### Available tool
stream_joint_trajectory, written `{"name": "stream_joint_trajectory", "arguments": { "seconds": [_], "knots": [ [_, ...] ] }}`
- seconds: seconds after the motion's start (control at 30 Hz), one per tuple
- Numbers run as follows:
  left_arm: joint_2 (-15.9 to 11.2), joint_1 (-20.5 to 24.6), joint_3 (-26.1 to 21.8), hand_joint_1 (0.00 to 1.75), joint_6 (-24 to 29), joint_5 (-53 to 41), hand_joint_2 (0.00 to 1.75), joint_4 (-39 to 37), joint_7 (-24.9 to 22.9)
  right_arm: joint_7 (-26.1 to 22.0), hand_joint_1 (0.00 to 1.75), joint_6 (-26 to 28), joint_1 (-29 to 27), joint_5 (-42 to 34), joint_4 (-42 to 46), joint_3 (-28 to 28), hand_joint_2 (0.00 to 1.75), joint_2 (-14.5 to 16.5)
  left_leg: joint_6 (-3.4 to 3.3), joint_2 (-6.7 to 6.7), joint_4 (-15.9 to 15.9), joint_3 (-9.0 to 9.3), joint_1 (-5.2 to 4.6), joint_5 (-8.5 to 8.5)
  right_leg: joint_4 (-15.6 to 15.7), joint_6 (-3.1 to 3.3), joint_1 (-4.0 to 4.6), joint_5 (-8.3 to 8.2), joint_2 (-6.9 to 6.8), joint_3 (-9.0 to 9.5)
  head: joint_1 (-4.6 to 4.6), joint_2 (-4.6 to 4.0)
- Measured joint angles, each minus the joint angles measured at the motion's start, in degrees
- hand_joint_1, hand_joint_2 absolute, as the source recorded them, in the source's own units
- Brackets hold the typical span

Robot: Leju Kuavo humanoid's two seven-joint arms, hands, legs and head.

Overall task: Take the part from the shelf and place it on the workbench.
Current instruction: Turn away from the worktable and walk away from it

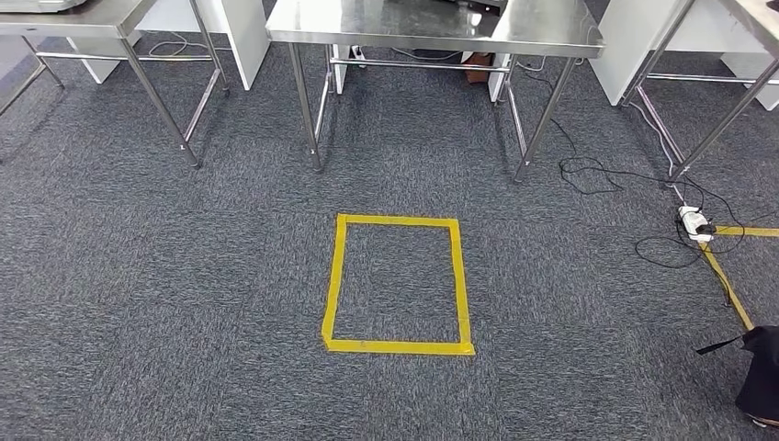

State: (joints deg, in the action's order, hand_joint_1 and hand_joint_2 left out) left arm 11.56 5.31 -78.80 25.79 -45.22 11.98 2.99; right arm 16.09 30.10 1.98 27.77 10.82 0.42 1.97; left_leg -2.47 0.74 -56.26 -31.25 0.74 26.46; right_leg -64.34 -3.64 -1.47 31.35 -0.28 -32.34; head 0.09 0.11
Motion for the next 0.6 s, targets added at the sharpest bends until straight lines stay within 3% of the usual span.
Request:
{"name": "stream_joint_trajectory", "arguments": {
  "seconds": [0.07, 0.1, 0.2, 0.33, 0.43, 0.6],
  "knots": [
    [0.0, 0.0, 0.4, 0.00, 0.0, -0.3, 0.00, 0.0, -0.3, 0.0, 0.00, 0.0, 0.1, 0.0, 0.0, 0.0, 0.00, 0.0, 0.62, 0.02, -0.2, -0.13, -0.19, -0.37, 7.6, -0.07, -0.08, -1.54, 0.10, 4.67, -0.06, 0.00],
    [-0.1, 0.0, 0.5, 0.00, 0.0, -0.4, 0.00, -0.1, -0.4, 0.0, 0.00, 0.0, 0.1, 0.0, -0.1, 0.0, 0.00, 0.0, 0.61, 0.01, -0.3, -0.18, -0.27, -0.41, 9.1, 0.17, -0.08, -1.81, 0.14, 5.36, -0.10, 0.00],
    [-0.4, -0.1, 1.0, 0.00, -0.1, -1.0, 0.00, -0.1, -1.0, 0.2, 0.00, -0.1, -0.2, -0.1, -0.2, 0.0, 0.00, 0.1, -0.02, -0.11, -0.4, -0.38, -0.15, -0.67, 9.4, 0.80, 0.28, -2.16, 0.14, 5.18, -0.27, 0.00],
    [-0.4, -0.3, 1.9, 0.00, -0.5, -2.0, 0.00, -0.2, -1.8, 0.7, 0.00, -0.1, -0.2, -0.7, -0.3, -0.6, 0.00, 0.3, 0.86, -0.20, 0.1, -0.40, 0.33, -1.44, 9.4, 1.54, 0.87, -2.55, 0.09, 4.92, -0.30, 0.00],
    [-0.5, -0.3, 2.3, 0.00, -0.5, -2.4, 0.00, -0.2, -2.1, 1.0, 0.00, 0.1, -0.3, -1.7, -0.3, -1.3, 0.00, 0.7, 1.15, -0.22, 0.1, -0.57, 0.42, -1.62, 9.4, 1.75, 0.84, -2.76, 0.08, 4.74, -0.32, 0.00],
    [-0.7, -0.3, 2.7, 0.00, -0.5, -2.6, 0.00, -0.2, -2.3, 0.4, 0.00, 0.8, -0.4, -3.6, -0.3, -3.1, 0.00, 1.3, 0.95, -0.25, -0.3, -0.96, 0.30, -1.53, 9.5, 1.60, 0.70, -2.92, 0.07, 4.60, -0.32, 0.00]
  ]
}}
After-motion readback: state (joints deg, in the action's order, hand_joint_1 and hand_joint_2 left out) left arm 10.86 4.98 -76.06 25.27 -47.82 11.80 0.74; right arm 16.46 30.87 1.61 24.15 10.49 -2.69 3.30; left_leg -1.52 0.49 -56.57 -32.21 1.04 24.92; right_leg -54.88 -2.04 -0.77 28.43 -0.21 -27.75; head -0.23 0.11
